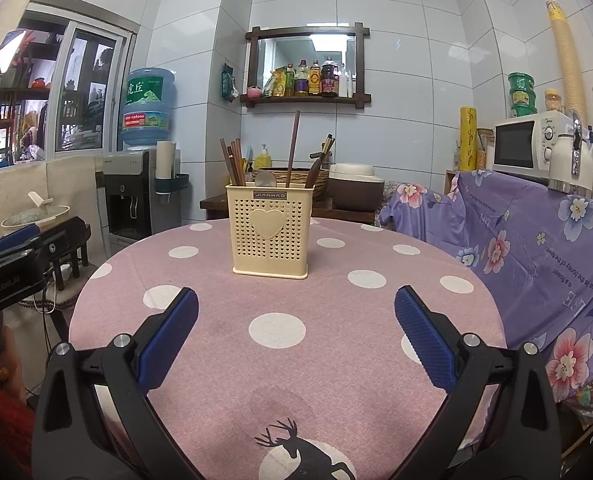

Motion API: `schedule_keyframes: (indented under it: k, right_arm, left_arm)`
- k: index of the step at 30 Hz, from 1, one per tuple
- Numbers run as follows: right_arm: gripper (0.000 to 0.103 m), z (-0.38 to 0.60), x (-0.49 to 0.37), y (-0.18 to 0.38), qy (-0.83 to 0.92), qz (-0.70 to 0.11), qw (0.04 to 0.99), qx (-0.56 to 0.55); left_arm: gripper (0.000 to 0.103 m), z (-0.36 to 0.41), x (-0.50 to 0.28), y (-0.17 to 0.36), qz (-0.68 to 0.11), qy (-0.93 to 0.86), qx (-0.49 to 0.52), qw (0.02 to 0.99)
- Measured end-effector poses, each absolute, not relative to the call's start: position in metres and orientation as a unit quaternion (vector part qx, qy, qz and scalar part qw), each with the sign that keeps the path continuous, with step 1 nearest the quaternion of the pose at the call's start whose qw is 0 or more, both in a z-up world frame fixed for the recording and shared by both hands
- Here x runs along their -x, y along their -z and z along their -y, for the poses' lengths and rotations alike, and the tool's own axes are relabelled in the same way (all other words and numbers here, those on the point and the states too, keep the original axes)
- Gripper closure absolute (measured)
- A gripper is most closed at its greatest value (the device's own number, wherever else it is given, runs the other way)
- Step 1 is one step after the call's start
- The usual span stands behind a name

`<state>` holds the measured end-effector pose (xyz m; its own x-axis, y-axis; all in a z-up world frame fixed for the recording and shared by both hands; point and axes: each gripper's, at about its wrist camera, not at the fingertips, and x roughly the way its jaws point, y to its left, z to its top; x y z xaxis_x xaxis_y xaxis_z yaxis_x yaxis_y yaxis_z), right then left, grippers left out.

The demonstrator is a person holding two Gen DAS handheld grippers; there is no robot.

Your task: Organize utensils

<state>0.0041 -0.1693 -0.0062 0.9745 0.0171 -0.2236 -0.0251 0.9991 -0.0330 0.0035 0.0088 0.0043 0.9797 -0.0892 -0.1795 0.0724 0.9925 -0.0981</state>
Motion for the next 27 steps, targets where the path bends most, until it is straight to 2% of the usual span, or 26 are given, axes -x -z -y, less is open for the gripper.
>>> schedule_keyframes:
  k: [27]
  right_arm:
    - [0.006,0.1663,-0.0049,0.0102,-0.011,-0.118,0.993,0.019]
  left_arm:
    - [0.005,-0.0129,-0.0045,-0.0028,-0.100,0.043,0.043,0.993]
